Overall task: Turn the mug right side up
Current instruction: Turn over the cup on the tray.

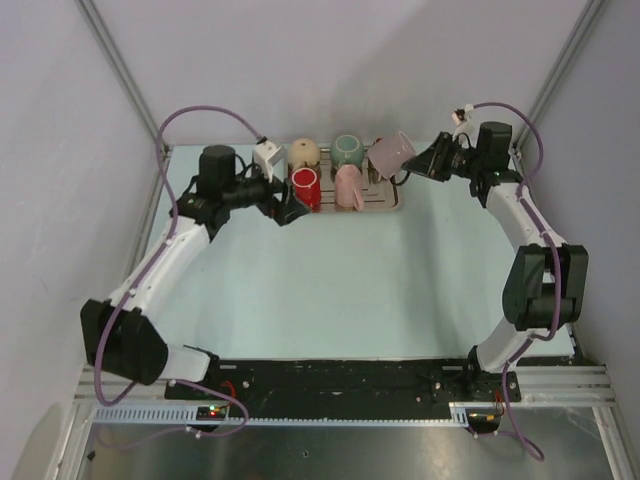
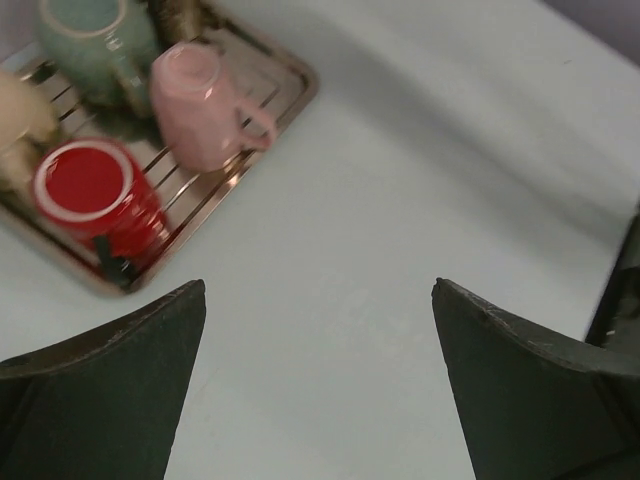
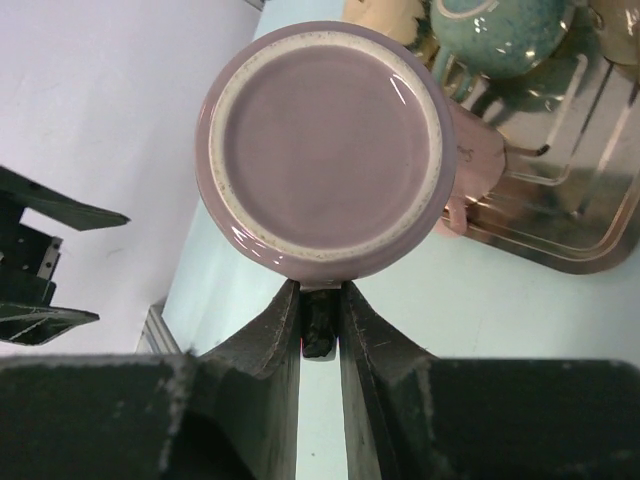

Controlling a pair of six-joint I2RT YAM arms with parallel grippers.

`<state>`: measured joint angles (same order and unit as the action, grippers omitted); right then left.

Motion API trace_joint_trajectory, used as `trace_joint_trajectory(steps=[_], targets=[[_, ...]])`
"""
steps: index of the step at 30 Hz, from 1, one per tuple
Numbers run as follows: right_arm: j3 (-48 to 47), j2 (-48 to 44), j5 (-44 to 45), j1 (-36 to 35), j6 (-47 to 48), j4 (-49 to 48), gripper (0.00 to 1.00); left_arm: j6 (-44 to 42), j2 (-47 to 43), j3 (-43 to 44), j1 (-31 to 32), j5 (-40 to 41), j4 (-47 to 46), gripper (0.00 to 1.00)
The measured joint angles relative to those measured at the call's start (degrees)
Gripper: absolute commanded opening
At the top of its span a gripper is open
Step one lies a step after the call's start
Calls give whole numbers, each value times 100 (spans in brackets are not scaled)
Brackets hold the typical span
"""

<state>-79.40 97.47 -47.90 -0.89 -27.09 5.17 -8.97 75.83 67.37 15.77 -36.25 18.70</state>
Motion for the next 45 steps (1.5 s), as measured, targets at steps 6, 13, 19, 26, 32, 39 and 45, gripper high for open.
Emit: trace_joint_trajectory(steps=[6,13,19,26,32,39,45], targets=[[271,-437,-133,17,-326,-385,0,874,767,785,415,-678,-76,98],[697,-800,-393,162,-911,-1088,0,1860,1003,1023,789,-1141,-501,98],[1060,-835,-459,260,-1574,-1777,0,3084,1110,1021,966,-1434,-1681,98],[1683,-1010,-603,256,-2500,-2883,0,4035,1344,975,1379,-1558,-2583,98],[2035,-1093,-649,249,-3185,-3849,0,4583,1458,911,1670,-1637,-3029,98],[2465,-1257,-616,155,-3906,-4898,0,5171,1471,667,1849,-1506,-3499,98],[2728,-1488,-455,-142,-4262,-5534,0,6041,1528,96,1851,-1279,-4496,98]])
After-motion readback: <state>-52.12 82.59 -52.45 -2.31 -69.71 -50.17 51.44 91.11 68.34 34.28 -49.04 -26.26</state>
